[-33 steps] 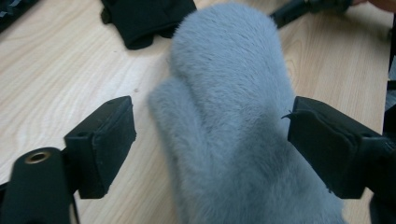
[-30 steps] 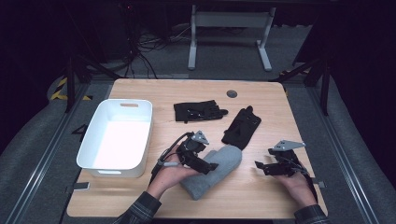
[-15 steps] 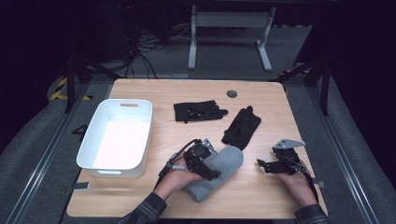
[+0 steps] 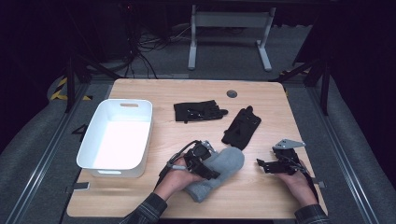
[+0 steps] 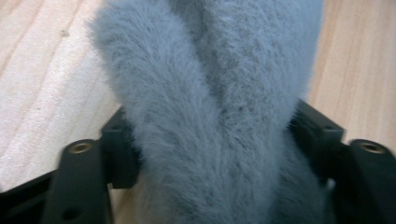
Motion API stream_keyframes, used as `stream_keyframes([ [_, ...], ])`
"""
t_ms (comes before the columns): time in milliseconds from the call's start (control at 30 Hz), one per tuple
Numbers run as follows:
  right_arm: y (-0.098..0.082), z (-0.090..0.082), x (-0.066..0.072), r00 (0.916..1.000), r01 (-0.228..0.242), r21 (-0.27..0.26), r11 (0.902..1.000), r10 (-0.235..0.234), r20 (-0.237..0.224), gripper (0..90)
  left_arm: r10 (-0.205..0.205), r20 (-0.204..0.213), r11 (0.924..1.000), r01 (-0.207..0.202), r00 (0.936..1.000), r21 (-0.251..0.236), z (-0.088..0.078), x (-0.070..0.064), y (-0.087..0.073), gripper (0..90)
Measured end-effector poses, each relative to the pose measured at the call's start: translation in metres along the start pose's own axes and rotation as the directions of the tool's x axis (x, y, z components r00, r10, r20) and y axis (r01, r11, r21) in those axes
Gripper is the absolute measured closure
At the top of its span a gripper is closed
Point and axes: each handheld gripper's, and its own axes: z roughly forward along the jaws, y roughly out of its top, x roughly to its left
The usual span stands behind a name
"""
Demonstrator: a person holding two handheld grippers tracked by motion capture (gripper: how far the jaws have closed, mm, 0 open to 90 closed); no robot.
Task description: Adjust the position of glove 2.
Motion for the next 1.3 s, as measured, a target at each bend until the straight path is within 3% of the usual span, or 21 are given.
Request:
stream_keyframes([
  [267,-0.003,0.003,0.000,0.9999,-0.012,-0.025,0.9996,0.012,-0.005,6.6,-0.041,0.050,0.9983,0.039,0.9979,0.043,-0.003,0.002,0.001,55.0],
  [433,-0.003,0.004,0.000,0.9998,-0.013,-0.023,0.9996,0.013,-0.012,6.0,-0.039,0.045,0.9980,0.037,0.9982,0.052,-0.004,0.001,0.003,60.8],
  [567,-0.003,0.004,0.000,0.9998,-0.014,-0.023,0.9996,0.014,-0.011,6.0,-0.055,0.046,0.9976,0.052,0.9975,0.045,-0.007,0.000,0.004,62.9],
  [867,-0.003,0.003,0.000,0.9998,-0.015,-0.023,0.9996,0.014,-0.010,6.0,-0.043,0.045,0.9986,0.041,0.9981,0.032,-0.018,-0.008,0.007,63.6],
  [1300,-0.003,0.003,0.000,0.9998,-0.017,-0.023,0.9996,0.017,-0.008,5.9,-0.039,0.041,0.9987,0.040,0.9984,-0.031,-0.053,-0.011,0.014,63.5],
])
